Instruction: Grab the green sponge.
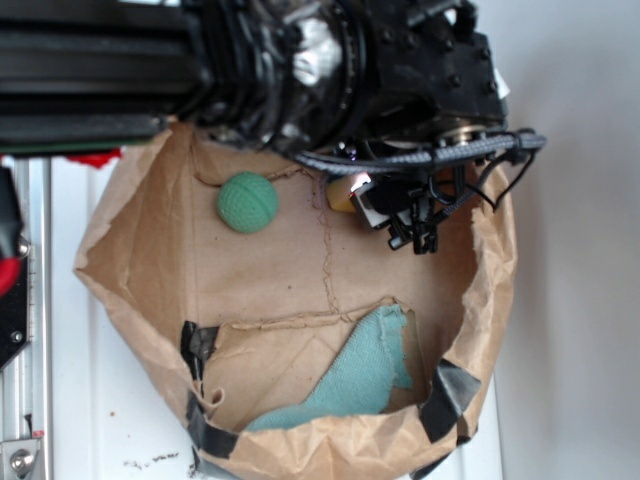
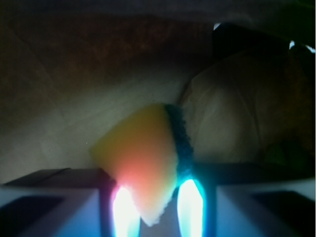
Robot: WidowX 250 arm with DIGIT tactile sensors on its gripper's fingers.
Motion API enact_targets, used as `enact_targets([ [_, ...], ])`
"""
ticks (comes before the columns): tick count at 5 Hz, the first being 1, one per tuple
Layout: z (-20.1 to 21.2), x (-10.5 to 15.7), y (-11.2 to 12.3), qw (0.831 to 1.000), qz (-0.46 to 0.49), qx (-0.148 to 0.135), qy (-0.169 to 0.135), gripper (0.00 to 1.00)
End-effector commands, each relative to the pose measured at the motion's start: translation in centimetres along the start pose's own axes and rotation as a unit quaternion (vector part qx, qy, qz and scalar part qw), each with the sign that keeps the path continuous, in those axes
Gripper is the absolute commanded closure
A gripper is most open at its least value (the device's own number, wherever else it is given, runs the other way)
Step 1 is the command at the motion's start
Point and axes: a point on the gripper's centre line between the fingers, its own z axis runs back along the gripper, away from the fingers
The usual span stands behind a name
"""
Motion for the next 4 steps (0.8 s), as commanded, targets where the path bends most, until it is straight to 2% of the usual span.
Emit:
enact_targets([
  [1, 3.2, 0.3, 0.0, 1.000, -0.022, -0.005, -0.012, 1.00],
  [3, 7.5, -2.0, -0.4, 0.999, -0.021, 0.038, 0.017, 1.00],
  [4, 8.0, -2.4, -0.3, 0.999, -0.027, 0.035, 0.018, 1.00],
])
